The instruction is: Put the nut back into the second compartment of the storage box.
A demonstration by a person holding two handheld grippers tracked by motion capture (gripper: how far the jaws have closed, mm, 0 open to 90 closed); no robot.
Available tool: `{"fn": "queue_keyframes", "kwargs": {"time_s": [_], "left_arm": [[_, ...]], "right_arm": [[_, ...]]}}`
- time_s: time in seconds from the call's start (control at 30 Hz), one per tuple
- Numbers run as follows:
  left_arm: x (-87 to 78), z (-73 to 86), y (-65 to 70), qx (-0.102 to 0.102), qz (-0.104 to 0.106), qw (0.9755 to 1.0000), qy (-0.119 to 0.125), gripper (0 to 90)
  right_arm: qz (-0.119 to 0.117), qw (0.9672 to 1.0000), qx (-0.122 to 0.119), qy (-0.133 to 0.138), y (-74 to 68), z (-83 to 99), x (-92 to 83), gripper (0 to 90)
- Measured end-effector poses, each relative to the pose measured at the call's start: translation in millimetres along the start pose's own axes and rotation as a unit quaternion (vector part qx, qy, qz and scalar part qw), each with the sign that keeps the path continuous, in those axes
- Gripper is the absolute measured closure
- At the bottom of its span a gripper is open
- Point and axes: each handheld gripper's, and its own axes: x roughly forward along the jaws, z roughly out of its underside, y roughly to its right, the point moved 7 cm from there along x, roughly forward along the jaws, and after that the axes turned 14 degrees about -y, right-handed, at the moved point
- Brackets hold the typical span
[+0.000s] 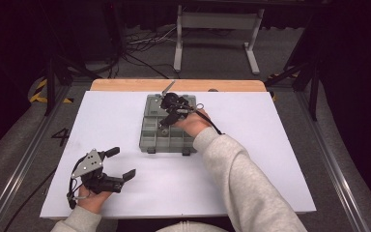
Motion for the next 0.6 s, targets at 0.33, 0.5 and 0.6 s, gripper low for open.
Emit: {"fn": "queue_keyframes", "kwargs": {"time_s": [0.33, 0.5, 0.6], "left_arm": [[-3.9, -1.2, 0.1, 0.001, -0.006, 1.0, 0.005, 2.0], [-6.1, -1.9, 0.4, 0.0, -0.007, 1.0, 0.005, 1.9], [-5.7, -2.6, 1.1, 0.001, -0.006, 1.0, 0.006, 1.9]], "right_arm": [[0.022, 0.9903, 0.01, 0.137, -6.8, 36.4, -71.4, 16.3], [0.035, 0.9747, 0.023, 0.22, -11.6, 79.4, -102.5, 10.1], [0.035, 0.9661, 0.038, 0.253, -12.6, 102.0, -112.0, 7.6]]}}
